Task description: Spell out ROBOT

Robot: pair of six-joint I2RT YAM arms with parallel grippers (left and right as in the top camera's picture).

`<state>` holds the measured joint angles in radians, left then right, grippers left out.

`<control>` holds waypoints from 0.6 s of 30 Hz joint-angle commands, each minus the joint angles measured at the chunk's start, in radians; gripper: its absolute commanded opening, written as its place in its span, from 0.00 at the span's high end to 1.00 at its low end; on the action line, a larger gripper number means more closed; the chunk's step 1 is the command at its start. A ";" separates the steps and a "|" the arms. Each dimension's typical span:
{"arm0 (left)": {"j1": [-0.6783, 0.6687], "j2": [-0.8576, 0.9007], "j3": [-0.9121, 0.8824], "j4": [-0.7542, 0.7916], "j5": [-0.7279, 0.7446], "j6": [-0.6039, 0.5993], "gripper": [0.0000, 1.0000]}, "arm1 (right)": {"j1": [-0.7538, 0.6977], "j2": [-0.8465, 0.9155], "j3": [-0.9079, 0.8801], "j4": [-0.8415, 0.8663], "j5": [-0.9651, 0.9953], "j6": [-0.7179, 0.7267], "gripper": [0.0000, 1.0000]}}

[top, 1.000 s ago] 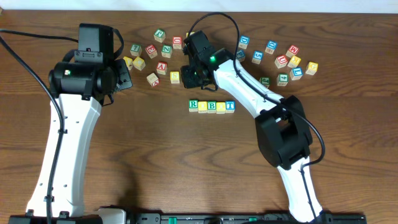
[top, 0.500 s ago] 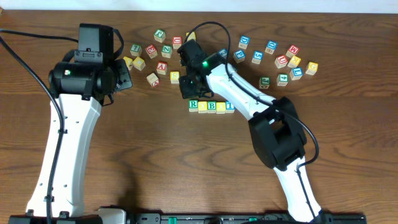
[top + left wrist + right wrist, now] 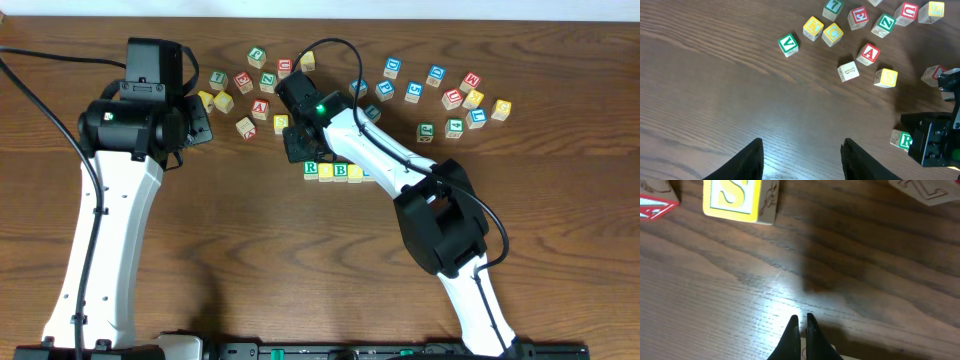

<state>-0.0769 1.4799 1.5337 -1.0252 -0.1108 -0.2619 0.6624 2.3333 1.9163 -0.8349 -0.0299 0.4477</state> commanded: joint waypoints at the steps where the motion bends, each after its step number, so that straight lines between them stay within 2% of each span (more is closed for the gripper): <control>1: 0.000 0.003 0.021 -0.005 -0.006 -0.005 0.51 | 0.005 0.024 0.000 -0.002 0.041 0.031 0.99; 18: 0.000 0.003 0.021 -0.005 -0.006 -0.005 0.51 | 0.007 0.024 0.000 -0.035 0.050 0.038 0.99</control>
<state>-0.0769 1.4799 1.5337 -1.0256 -0.1108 -0.2619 0.6624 2.3337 1.9163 -0.8665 0.0010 0.4671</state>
